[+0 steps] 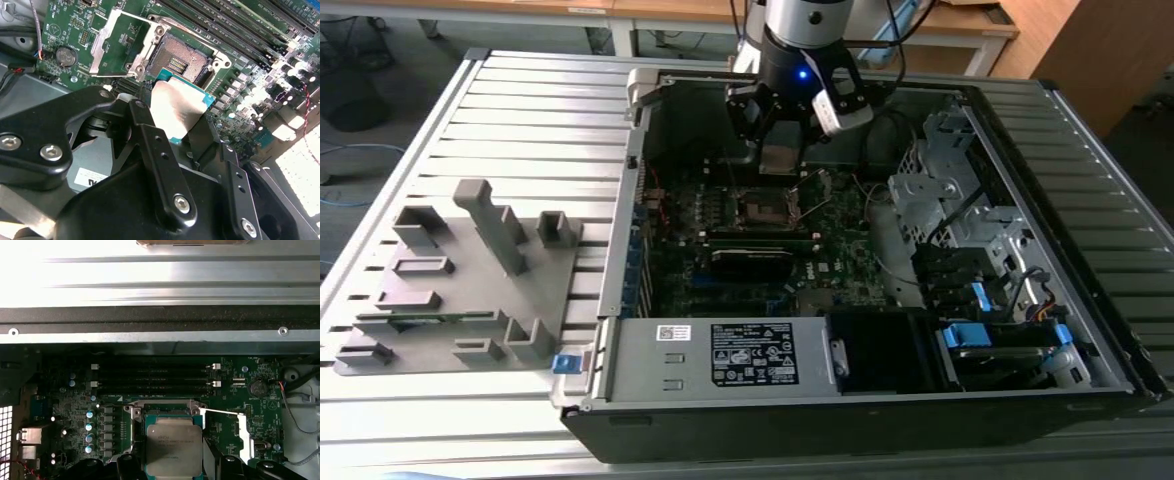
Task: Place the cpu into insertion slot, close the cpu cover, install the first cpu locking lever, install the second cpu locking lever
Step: 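Place the cpu into insertion slot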
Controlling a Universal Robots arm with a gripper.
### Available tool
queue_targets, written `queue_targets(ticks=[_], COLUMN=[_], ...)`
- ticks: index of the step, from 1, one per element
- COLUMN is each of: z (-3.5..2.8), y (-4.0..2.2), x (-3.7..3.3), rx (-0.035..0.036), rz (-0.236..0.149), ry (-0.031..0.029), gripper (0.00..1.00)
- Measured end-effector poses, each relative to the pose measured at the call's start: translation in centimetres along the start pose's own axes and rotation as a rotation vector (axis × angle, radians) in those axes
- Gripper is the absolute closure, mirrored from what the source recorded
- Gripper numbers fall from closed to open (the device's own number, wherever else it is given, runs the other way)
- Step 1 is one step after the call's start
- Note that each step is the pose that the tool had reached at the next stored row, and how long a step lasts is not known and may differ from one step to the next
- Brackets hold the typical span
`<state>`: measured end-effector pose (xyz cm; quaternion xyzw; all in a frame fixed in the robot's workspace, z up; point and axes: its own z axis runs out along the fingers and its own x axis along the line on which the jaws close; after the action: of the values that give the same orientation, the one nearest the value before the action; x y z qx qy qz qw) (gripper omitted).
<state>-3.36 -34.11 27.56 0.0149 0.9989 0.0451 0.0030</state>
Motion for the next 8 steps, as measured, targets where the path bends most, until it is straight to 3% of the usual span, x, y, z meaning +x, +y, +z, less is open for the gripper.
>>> queue_targets(ticks=[8], z=[0.14], y=[-0.01], x=[0.0], rx=[0.0005], rz=[0.129], ry=[-0.0116], gripper=[0.46])
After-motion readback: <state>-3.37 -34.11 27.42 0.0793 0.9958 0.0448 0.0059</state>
